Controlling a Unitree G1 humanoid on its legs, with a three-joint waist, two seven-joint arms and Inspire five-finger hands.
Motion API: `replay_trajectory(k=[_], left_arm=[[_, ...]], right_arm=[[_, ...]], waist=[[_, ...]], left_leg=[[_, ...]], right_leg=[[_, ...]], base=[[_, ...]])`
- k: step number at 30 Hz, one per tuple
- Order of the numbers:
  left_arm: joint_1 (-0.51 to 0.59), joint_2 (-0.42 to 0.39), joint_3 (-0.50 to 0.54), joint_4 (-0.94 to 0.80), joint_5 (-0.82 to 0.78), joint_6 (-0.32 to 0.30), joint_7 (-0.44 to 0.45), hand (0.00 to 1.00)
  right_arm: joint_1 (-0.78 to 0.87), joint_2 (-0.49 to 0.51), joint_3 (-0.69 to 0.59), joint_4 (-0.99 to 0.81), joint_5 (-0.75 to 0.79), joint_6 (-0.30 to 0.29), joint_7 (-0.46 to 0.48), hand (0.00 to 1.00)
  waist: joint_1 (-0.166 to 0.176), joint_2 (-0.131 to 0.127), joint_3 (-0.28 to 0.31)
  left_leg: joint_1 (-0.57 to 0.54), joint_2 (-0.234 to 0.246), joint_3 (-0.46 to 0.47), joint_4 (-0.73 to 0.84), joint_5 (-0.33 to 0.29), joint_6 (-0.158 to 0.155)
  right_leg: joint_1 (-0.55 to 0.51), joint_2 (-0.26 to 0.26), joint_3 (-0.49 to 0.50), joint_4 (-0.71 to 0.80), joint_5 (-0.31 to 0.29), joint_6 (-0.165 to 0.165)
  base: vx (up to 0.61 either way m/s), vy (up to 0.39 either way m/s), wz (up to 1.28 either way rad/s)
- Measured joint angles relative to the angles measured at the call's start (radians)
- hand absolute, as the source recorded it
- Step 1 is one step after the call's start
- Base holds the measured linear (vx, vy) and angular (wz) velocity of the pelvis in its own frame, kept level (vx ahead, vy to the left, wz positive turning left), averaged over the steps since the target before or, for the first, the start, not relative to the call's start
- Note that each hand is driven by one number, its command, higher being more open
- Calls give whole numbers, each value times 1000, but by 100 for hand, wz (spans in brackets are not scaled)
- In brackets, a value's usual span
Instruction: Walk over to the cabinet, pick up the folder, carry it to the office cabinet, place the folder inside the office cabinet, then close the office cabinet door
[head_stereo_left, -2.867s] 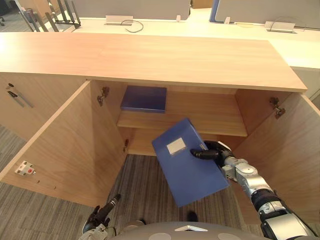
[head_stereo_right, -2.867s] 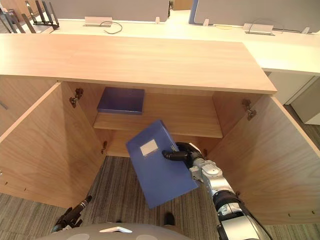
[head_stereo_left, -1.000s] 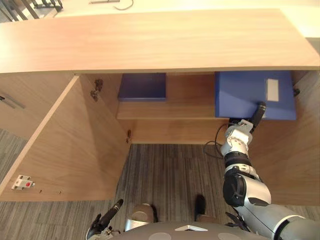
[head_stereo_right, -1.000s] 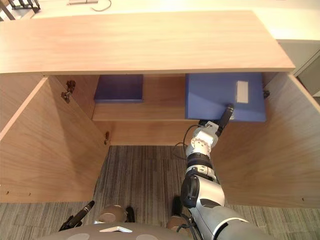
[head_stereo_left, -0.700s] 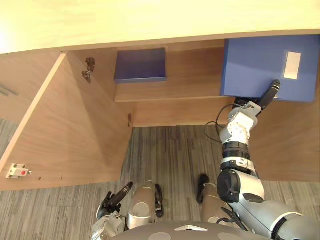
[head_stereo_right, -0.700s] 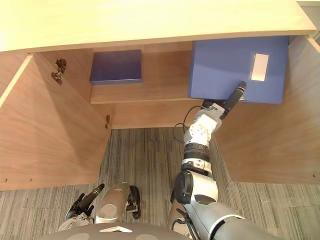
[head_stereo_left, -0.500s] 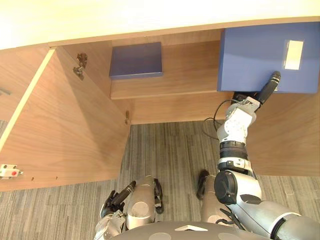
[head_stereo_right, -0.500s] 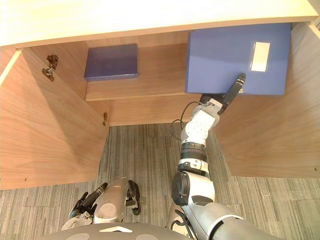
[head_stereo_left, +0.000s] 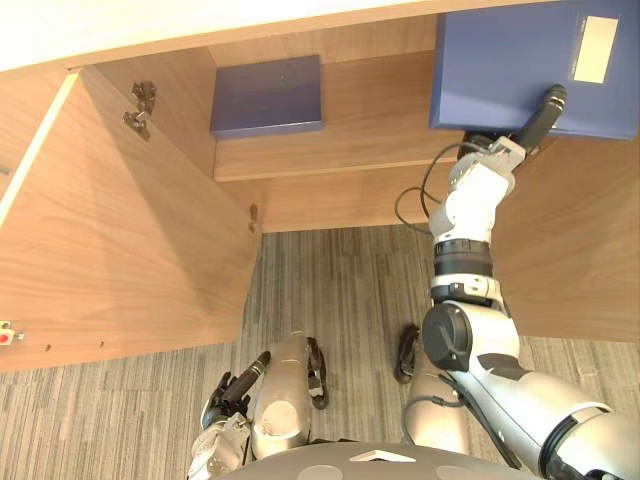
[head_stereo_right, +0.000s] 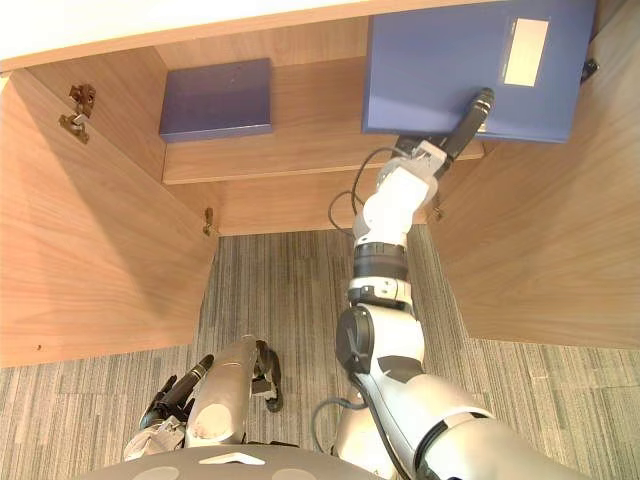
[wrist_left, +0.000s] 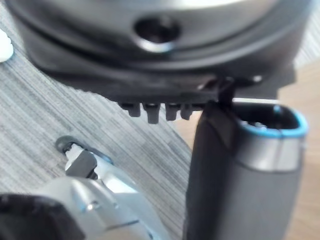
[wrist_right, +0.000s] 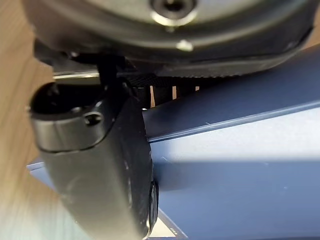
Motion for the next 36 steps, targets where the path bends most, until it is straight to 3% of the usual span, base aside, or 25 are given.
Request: replay_trajectory(k=[5,12,15,24,36], left_arm=[[-5,-4,-3,0,0,2,13,100],[-9,-3,-15,-6,0,2,16,100],[-14,-3,-23,-8,0,2,16,100],[-35,17,-44,-28,0,4,16,100],[-62,28,-41,-41,0,4,15,100]], right_arm=[[-112,-1,-32,59,-18,-1,-10,0],[-272,-84,-29,206,-18,23,-56,0],[-290,-107,-20,238,-18,23,-56,0],[-326,-211,80,246,-18,29,-56,0],[-372,-283,130,278,-19,98,-54,0]], waist=[[5,16,19],[10,30,25],[10,37,29],[19,59,44],[44,66,47]], left_leg=[[-21,8,6,11,-1,-1],[-50,11,-22,42,-6,-8],[-56,9,-38,64,-15,-14],[-217,-6,-111,215,-41,-28],[-338,1,-119,284,-46,-35]], right_leg=[[-30,-4,-6,7,-4,-7],[-55,-17,-34,61,-12,-23],[-57,-31,-53,90,-27,-40],[-180,-64,-65,210,-57,-45],[-301,-69,-56,266,-54,-54]], base=[[-36,-3,-5],[14,-9,0],[-3,-20,11],[-84,-9,12],[-17,3,-1]])
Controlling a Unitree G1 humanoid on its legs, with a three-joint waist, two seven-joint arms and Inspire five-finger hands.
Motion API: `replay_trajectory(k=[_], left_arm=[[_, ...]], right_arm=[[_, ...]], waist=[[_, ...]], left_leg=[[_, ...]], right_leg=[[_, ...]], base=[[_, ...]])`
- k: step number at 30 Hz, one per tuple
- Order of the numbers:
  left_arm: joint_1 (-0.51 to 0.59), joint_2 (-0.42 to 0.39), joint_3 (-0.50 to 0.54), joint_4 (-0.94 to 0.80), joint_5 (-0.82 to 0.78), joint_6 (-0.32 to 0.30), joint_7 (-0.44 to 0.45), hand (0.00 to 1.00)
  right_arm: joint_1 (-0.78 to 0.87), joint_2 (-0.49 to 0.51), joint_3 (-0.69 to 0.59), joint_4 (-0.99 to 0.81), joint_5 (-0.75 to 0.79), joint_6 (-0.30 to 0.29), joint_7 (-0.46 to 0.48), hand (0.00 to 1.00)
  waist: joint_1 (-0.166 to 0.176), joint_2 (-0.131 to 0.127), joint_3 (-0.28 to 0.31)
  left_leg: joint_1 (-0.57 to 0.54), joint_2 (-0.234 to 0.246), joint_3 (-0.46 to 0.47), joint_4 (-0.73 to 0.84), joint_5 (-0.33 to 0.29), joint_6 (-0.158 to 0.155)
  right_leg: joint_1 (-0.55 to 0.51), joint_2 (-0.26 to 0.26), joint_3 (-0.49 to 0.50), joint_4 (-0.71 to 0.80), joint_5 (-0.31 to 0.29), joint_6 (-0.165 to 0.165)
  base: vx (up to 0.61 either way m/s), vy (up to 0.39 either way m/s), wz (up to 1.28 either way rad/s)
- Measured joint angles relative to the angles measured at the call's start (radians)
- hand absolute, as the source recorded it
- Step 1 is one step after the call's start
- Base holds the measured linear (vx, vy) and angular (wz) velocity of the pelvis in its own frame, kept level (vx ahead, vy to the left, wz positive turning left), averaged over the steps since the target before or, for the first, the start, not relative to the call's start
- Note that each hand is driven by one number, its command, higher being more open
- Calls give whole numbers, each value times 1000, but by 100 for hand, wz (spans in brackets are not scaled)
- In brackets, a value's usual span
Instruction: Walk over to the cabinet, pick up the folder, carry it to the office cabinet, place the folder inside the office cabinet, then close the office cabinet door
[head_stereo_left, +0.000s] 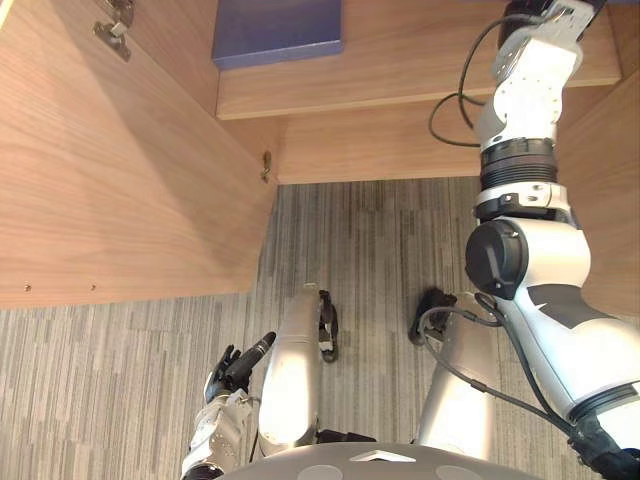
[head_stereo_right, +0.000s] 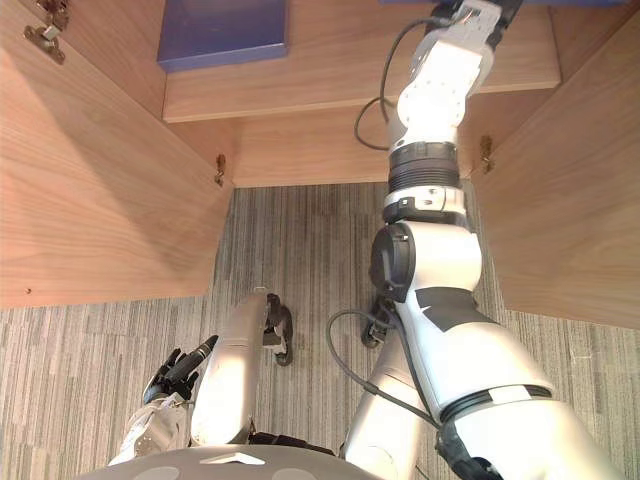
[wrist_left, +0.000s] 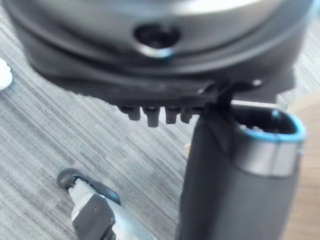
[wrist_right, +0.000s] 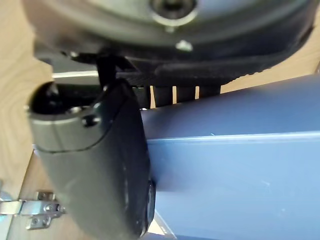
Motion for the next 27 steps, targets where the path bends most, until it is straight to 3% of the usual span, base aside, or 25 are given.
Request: replay_trajectory(k=[6,14,27], left_arm=[[-2,-1,2,0,0,0,-1,100],[-3,-4,14,4,-1,0,-3,100],[-3,-8,24,4,-3,-1,-7,100]], right_arm=[[-33,-57,38,37,-10,35,0,0],[-50,-121,87,52,-52,82,-1,0],[-80,-194,197,115,-87,141,0,0]], waist=[[1,1,0],[5,30,11],[16,39,18]], left_leg=[[-13,-5,-6,1,0,0],[-42,-21,-12,-3,5,7],[-76,-36,-17,-16,14,9]], right_leg=[[-10,-6,-4,7,-2,-4],[-32,-27,-12,6,-5,2],[-62,-47,-25,6,-5,3]], base=[[31,23,3],[17,38,6],[29,27,3]])
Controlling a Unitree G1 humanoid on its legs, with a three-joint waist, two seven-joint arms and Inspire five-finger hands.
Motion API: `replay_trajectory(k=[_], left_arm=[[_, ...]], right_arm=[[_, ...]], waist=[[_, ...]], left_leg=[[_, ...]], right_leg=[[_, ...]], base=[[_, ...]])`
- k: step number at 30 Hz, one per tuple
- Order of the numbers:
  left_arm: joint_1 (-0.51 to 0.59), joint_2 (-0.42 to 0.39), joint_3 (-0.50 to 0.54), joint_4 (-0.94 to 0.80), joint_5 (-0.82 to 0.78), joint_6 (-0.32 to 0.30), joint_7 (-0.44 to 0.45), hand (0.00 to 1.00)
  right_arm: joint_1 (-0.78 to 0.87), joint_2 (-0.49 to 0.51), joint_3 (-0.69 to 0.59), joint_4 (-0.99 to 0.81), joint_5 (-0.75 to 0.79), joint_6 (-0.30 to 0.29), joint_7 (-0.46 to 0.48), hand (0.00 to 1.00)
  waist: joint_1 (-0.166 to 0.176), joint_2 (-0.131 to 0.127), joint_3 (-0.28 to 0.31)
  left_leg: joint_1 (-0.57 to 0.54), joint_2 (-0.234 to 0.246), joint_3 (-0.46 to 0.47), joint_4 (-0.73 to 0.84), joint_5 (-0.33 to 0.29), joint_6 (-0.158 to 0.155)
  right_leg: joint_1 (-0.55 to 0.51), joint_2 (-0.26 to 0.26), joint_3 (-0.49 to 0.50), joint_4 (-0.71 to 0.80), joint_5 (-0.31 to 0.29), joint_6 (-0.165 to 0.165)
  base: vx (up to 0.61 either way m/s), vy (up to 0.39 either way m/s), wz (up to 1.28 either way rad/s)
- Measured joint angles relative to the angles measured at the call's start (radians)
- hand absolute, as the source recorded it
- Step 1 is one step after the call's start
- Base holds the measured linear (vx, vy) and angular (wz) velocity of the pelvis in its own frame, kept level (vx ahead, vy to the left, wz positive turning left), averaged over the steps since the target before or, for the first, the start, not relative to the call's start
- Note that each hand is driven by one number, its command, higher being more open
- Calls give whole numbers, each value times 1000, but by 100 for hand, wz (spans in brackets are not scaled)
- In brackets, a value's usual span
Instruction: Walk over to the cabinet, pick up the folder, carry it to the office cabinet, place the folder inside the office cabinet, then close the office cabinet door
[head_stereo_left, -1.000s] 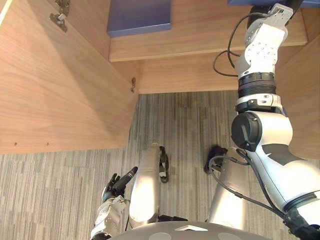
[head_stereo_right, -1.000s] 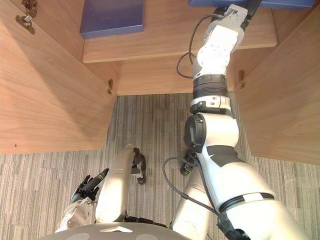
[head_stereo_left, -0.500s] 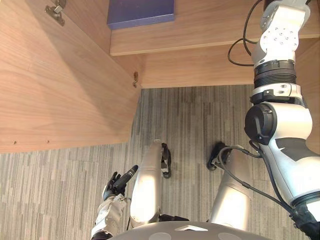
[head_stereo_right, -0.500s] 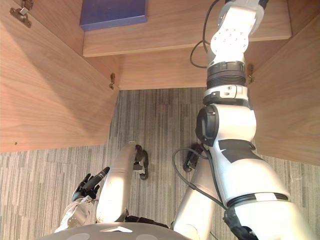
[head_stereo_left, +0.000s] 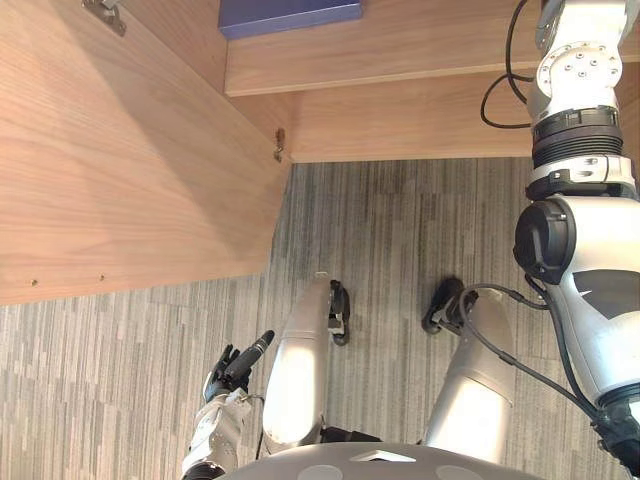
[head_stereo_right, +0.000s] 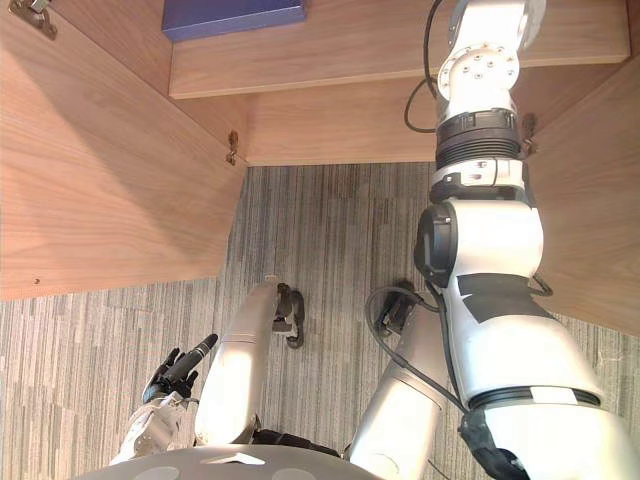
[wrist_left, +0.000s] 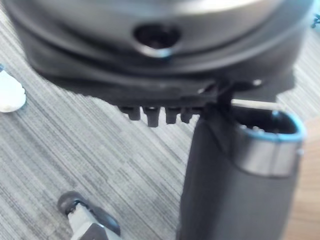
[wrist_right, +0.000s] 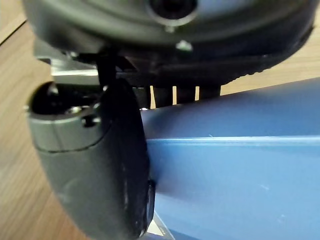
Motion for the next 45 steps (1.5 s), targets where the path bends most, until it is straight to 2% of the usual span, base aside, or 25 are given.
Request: replay_trajectory(k=[19,20,25,31,45], left_arm=[[0,-1,36,-1,-41,-3,4,100],[0,-1,36,-1,-41,-3,4,100],[0,-2,61,1,-41,-2,7,100],[0,-1,78,1,-41,-1,7,100],[0,-2,121,1,-50,2,2,100]], right_arm=[[-83,-75,90,1,3,3,1,0],[-89,-76,94,1,3,3,1,100],[-110,-85,147,1,3,4,3,100],[-111,-97,187,1,24,16,71,100],[-115,-89,171,2,44,53,116,100]], waist=[[1,1,31],[1,1,31],[2,-2,34],[-2,-3,35],[-24,-3,34]], left_leg=[[-82,-25,-23,29,8,2],[-88,-25,-24,32,8,2],[-114,-22,-27,53,7,1],[-132,-19,-34,71,7,0],[-140,-17,-44,75,8,-5]], right_leg=[[-68,-37,-11,43,-12,0],[-73,-38,-10,47,-12,0],[-100,-39,-9,69,-14,-2],[-109,-41,-14,79,-20,-1],[-111,-41,-24,82,-20,-10]], base=[[4,28,5],[0,0,0],[0,0,0],[-29,32,1],[-7,39,1]])
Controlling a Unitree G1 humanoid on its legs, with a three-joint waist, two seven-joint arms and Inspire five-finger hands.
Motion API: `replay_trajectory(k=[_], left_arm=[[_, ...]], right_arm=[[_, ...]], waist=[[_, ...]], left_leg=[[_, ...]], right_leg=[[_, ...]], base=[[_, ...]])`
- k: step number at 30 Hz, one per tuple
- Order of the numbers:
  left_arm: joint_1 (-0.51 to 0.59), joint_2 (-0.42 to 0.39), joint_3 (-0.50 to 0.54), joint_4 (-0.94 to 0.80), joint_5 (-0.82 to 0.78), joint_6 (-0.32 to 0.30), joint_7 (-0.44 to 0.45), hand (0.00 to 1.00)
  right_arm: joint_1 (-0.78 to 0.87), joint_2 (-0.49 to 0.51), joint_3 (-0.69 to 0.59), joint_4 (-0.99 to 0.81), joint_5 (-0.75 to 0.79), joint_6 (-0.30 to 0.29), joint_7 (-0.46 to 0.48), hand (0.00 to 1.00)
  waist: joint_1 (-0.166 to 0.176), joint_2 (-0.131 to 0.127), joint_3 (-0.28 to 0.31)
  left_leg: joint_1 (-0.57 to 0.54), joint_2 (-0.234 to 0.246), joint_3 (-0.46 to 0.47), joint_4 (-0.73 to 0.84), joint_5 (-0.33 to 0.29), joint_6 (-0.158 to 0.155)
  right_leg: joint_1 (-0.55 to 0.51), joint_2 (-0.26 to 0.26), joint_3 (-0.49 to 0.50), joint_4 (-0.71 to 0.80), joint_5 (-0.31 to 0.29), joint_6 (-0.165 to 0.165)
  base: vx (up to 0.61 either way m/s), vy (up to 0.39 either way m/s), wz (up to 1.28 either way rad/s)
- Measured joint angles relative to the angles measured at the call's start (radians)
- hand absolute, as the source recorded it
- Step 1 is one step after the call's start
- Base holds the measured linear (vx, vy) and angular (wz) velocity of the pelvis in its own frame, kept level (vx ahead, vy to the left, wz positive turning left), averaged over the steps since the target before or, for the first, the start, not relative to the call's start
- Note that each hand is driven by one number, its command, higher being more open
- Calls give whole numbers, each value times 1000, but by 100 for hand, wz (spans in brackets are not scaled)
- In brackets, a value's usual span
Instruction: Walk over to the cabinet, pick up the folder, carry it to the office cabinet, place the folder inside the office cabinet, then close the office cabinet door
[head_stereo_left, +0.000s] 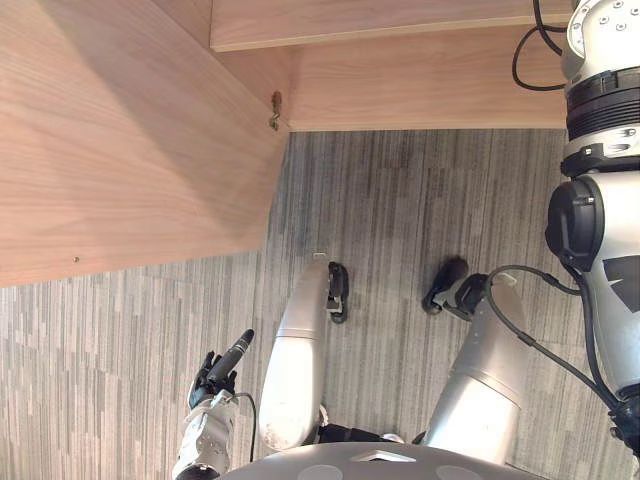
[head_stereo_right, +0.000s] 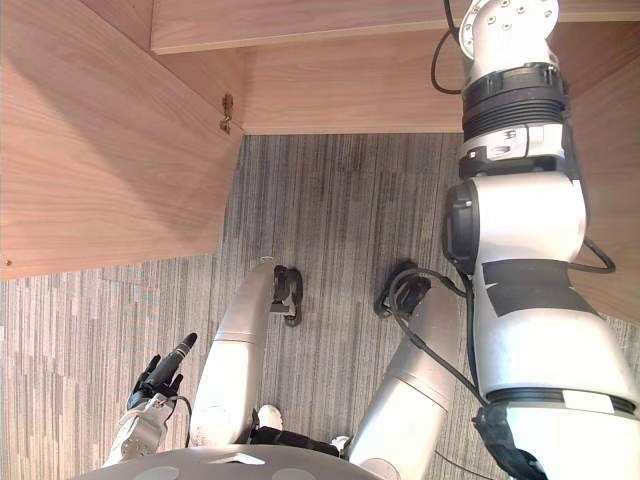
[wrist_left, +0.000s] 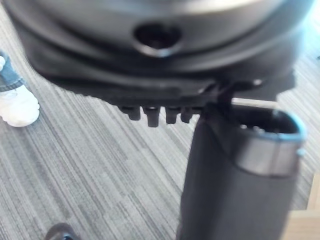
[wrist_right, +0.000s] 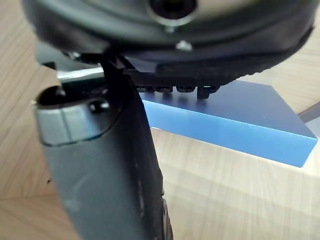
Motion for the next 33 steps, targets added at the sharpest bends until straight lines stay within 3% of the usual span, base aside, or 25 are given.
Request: replay_trajectory(k=[10,19,22,27,33], left_arm=[[0,-5,7,9,1,4,-15,100],[0,-15,19,23,13,5,-38,100],[1,-15,33,30,20,5,-44,100],[10,-17,49,39,47,18,-65,100],[35,-2,96,38,66,18,-79,100]], right_arm=[[30,35,-46,3,-3,1,1,100],[95,59,-30,112,-162,136,2,100],[118,66,-25,123,-229,186,12,100],[137,77,-26,124,-322,237,61,100],[176,110,-96,124,-359,244,86,100]], waist=[[-19,-4,-1],[-33,-26,-7],[-37,-58,-22],[-40,-79,-32],[-46,-103,-59]], left_leg=[[101,7,19,-116,30,-10],[225,34,42,-244,56,-17],[267,35,42,-304,78,-23],[353,35,39,-398,108,-32],[457,33,35,-536,159,-45]], right_leg=[[91,25,-15,-103,25,4],[214,65,-51,-231,63,-17],[258,75,-69,-282,71,-19],[349,90,-98,-360,86,-21],[458,108,-142,-474,109,-19]], base=[[15,27,-4],[45,35,-9],[48,7,3],[58,-10,4],[75,-23,8]])
